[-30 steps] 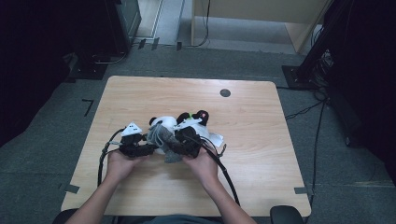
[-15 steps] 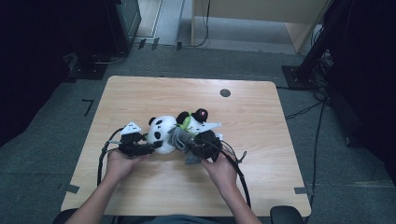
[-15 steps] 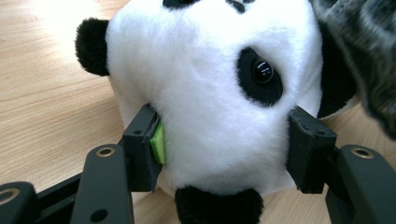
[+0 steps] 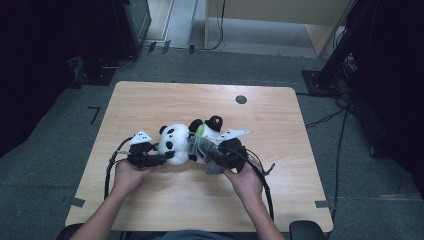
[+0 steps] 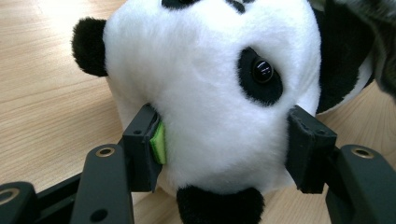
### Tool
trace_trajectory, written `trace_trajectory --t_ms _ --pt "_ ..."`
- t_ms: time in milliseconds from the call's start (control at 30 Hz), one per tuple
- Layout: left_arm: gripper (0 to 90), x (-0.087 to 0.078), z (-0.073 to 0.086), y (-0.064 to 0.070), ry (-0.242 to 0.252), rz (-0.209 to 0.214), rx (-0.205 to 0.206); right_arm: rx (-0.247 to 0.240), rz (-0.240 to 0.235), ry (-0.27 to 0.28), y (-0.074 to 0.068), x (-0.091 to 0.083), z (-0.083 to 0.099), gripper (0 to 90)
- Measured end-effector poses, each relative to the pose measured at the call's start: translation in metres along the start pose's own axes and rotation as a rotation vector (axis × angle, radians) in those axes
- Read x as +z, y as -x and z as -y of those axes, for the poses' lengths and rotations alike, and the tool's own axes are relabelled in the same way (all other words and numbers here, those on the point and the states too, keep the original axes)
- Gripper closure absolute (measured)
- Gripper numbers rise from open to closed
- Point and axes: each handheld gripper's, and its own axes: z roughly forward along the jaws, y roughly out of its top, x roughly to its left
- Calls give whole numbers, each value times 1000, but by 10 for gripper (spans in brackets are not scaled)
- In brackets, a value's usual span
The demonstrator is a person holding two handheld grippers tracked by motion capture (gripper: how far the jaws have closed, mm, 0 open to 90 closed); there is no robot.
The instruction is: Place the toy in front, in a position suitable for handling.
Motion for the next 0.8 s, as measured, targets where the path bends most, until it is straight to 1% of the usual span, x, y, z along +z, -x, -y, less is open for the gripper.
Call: trace_trajectory --t_ms 33,67,200,300,400,467,567,633,700,767,800 --pt "386 0 0 0 0 0 0 -2 -3 5 2 -2 0 784" --pt "385 0 0 0 0 0 -1 6 -6 5 4 -5 1 784" --pt "385 0 0 0 0 -3 -5 13 6 22 11 -15 2 783" --pt "385 0 0 1 1 -5 -7 40 17 36 19 -24 4 780" --pt "385 1 0 1 1 -8 -4 60 -5 37 26 -27 6 780" --pt "384 1 0 1 2 -8 -6 66 -11 38 29 -29 6 781" --pt "384 0 1 1 2 -11 -5 77 24 51 35 -36 4 782" --pt "383 0 2 -1 3 -12 1 80 71 46 41 -40 4 783" --pt "382 1 1 0 3 -13 0 89 63 32 48 -39 6 782" --pt "382 1 1 0 3 -14 0 92 46 32 55 -37 9 782" --pt "382 1 1 0 2 -15 1 112 34 30 57 -36 10 782"
